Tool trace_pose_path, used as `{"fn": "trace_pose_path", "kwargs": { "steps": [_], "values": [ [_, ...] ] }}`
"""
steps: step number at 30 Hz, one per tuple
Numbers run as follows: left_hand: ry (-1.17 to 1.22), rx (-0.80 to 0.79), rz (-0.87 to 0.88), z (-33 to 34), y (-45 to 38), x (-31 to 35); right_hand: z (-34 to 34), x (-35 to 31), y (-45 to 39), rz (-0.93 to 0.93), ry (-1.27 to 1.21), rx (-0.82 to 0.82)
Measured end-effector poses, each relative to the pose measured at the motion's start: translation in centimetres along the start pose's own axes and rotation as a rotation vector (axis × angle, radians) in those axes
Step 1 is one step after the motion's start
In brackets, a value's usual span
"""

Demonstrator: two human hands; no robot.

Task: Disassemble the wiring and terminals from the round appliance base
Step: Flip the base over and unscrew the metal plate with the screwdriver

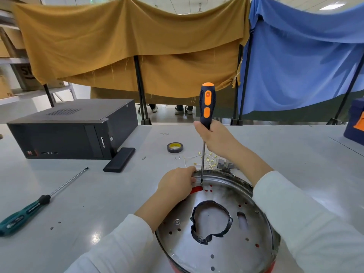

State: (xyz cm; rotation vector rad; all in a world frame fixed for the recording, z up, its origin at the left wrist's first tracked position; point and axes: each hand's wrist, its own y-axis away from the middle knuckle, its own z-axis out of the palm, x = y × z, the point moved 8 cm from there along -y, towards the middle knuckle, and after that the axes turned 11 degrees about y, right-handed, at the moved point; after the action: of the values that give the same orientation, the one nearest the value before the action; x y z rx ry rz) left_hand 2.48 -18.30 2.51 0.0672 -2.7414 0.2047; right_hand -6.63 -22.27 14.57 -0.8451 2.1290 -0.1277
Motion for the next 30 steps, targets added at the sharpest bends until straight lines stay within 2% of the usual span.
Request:
{"fn": "trace_pose_path", "kwargs": {
  "steps": [3,6,7,11,14,18,21,23,27,30],
  "values": [
    [0.010,0.001,0.011,0.0,0.1,0.1,0.2,0.2,0.0,0.011,-0.105,-0.120],
    [0.009,-0.001,0.015,-0.2,0.1,0.2,-0.3,-0.1,0.2,-0.037,0.051,-0.048],
    [0.004,-0.004,0.014,-0.2,0.1,0.2,-0.4,-0.4,0.4,-0.059,0.025,-0.008],
    [-0.006,-0.005,0.024,-0.1,0.2,0.3,-0.5,-0.1,1.1,-0.010,-0.464,0.162],
    [-0.028,0.007,0.025,-0.1,0.2,0.3,0.1,0.4,1.2,0.062,-0.624,0.213],
    [-0.032,0.017,0.021,-0.1,0.1,0.2,0.7,0.1,0.8,0.064,-0.662,0.195],
    [-0.009,0.019,0.041,-0.2,0.1,0.4,1.7,-0.4,0.1,0.021,-0.735,-0.049],
    [0.000,0.020,0.049,-0.2,0.2,0.5,1.9,-0.4,-0.3,0.032,-0.757,-0.139],
    [-0.004,0.013,0.048,-0.3,0.3,0.7,1.5,-0.1,-0.5,0.033,-0.670,-0.075],
    [-0.034,0.023,0.047,-0.4,0.4,0.8,0.4,-0.8,-0.1,-0.027,-0.570,0.057]
  ]
}}
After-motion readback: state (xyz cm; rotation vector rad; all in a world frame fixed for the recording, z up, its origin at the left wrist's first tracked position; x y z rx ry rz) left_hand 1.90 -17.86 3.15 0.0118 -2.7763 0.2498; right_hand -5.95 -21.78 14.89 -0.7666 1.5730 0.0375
